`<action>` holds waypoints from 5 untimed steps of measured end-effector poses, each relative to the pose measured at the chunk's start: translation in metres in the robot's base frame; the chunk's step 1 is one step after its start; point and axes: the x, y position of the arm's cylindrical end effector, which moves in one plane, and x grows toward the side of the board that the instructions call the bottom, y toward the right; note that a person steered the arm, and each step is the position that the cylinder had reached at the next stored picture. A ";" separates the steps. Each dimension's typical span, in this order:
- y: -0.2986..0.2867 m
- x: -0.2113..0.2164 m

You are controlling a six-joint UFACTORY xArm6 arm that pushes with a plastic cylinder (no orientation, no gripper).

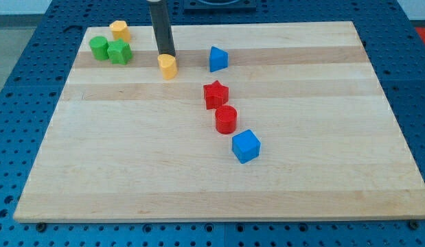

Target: Move the blue triangle closer to the red star

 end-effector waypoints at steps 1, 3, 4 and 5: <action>0.024 -0.028; 0.096 -0.012; 0.102 0.013; 0.102 0.031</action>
